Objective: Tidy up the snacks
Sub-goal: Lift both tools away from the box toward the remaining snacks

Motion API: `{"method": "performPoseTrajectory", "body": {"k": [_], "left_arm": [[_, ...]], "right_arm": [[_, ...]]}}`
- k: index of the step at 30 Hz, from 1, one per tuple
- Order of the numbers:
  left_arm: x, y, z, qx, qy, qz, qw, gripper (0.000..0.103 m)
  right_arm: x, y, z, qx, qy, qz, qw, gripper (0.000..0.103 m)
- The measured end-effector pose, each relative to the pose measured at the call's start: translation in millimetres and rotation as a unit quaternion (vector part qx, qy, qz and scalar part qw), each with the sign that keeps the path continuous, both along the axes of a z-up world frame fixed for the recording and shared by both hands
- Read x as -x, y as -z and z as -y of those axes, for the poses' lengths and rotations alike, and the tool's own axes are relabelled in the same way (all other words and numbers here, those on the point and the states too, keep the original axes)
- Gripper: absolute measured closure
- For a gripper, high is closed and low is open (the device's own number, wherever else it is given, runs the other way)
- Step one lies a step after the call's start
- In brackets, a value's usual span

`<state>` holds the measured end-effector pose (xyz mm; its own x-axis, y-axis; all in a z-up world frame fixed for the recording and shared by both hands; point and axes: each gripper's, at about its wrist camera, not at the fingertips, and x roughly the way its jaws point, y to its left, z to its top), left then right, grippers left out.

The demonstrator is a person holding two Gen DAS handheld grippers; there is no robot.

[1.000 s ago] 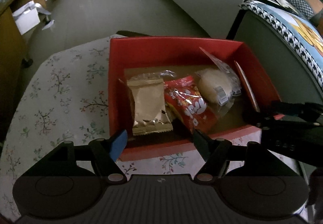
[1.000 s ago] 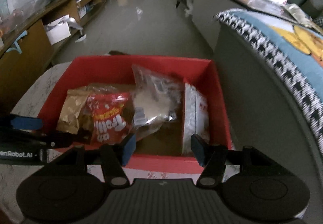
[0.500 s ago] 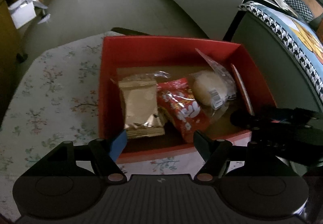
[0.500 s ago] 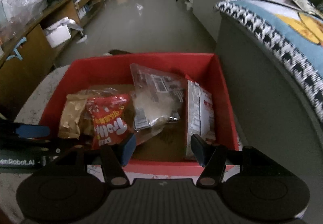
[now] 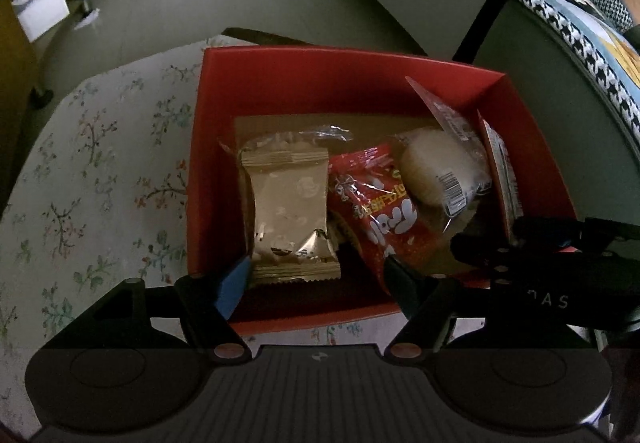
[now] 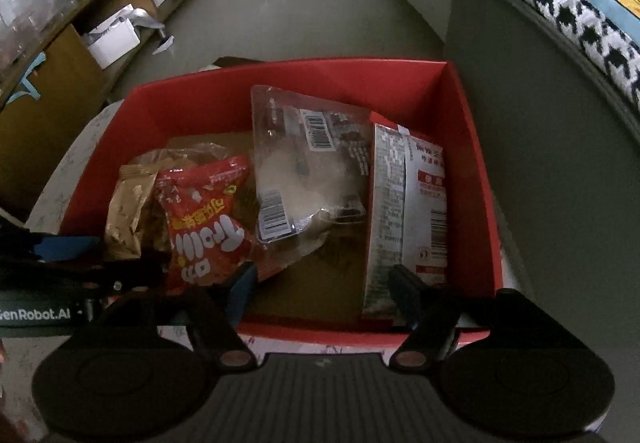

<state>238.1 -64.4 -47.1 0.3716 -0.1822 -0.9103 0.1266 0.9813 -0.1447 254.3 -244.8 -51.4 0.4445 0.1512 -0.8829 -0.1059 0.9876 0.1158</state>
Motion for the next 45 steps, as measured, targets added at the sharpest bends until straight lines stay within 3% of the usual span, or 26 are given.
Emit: {"method": "performPoseTrajectory", "body": {"k": [9,27,45], "left_arm": [[10,-5,-3,-0.014,0.010,-0.002,0.9998,0.024],[54,-46,-13,0.009,0.026,0.035,0.9990,0.024],[109,-51,-43,0.002,0.038,0.030,0.9988,0.023]], "right_arm": [[19,-9,-5,0.012,-0.006,-0.020,1.000,0.024],[87,-62,-16,0.009,0.000,0.040,0.999,0.024],[155,-56,-42,0.016,-0.034,0.024,0.999,0.024]]}}
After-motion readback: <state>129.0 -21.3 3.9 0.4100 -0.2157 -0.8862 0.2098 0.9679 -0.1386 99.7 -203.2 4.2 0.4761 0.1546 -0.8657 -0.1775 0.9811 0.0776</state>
